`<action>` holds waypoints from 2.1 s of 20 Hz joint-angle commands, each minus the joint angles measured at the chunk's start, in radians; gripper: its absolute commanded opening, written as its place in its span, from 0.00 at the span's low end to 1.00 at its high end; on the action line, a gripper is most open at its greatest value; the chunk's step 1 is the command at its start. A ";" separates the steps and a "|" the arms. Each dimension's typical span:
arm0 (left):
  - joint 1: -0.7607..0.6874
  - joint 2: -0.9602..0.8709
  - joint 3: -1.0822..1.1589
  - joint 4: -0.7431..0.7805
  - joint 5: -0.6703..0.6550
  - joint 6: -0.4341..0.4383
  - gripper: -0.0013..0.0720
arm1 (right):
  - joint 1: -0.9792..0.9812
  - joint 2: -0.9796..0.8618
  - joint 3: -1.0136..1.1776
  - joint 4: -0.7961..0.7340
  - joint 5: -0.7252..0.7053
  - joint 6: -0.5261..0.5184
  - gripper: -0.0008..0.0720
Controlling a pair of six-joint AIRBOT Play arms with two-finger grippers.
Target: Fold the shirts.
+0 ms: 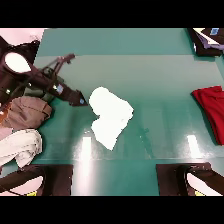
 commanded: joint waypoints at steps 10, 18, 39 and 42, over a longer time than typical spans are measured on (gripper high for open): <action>-0.311 0.010 -0.424 -0.080 0.349 -0.030 0.93 | 0.001 -0.001 0.002 0.001 0.033 0.000 0.04; -0.457 0.009 -0.424 0.044 0.544 -0.128 0.51 | 0.001 -0.001 0.002 0.001 0.062 0.000 0.04; -0.150 0.348 -0.014 0.279 0.151 -0.178 0.06 | 0.139 0.099 -1.060 0.561 -0.339 -0.236 0.78; -0.150 0.345 -0.014 0.287 0.138 -0.180 0.06 | 0.328 0.046 -1.149 0.629 -0.517 -0.241 0.78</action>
